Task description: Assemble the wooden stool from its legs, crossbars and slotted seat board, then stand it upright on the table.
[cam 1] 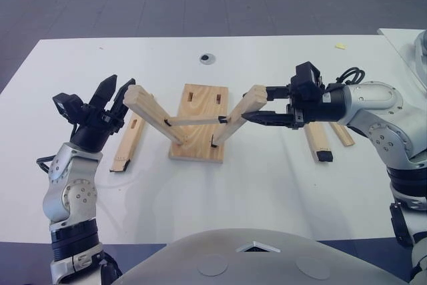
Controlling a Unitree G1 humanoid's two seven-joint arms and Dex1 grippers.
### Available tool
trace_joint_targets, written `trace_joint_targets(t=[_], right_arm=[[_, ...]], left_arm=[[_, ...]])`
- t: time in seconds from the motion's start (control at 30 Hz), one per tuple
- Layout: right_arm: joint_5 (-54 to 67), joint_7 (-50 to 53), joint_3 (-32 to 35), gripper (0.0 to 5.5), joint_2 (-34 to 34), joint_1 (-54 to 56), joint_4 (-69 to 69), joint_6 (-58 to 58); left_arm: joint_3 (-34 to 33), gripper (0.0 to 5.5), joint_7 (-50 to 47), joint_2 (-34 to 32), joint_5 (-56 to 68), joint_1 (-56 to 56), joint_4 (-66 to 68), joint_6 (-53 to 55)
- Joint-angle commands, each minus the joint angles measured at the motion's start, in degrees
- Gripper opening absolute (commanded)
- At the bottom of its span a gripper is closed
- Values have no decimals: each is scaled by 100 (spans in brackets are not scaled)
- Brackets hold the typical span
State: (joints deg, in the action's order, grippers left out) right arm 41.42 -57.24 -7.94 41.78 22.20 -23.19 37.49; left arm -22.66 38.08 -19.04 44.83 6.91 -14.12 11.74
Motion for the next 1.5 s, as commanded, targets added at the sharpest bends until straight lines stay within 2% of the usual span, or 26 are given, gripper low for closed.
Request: trace_joint_targets(t=[0.03, 0.4, 0.7, 0.97, 1.13, 1.33, 1.5], right_arm=[[-224, -81, -207, 207, 85, -160, 44, 140], [-414, 200, -265, 207, 107, -176, -47, 288], [-1113, 890, -751, 207, 224, 204, -106, 496], [-398, 976, -475, 207, 67, 340, 17, 1406], [-77, 838, -426, 207, 114, 701, 278, 2022], [-292, 525, -660, 207, 193, 1049, 427, 1850], [-704, -117, -910, 207, 395, 1599, 805, 1430]], left_arm=[[20, 330, -15, 0, -61, -69, -6, -71], [98, 330, 18, 14, -96, -72, 19, -123], [162, 330, 40, 33, -123, -103, 89, -188], [157, 330, 73, -52, -110, -187, 186, -150], [158, 330, 68, -33, -123, -188, 211, -195], [205, 330, 47, 22, -143, -112, 173, -235], [203, 330, 30, 39, -145, -72, 159, -266]])
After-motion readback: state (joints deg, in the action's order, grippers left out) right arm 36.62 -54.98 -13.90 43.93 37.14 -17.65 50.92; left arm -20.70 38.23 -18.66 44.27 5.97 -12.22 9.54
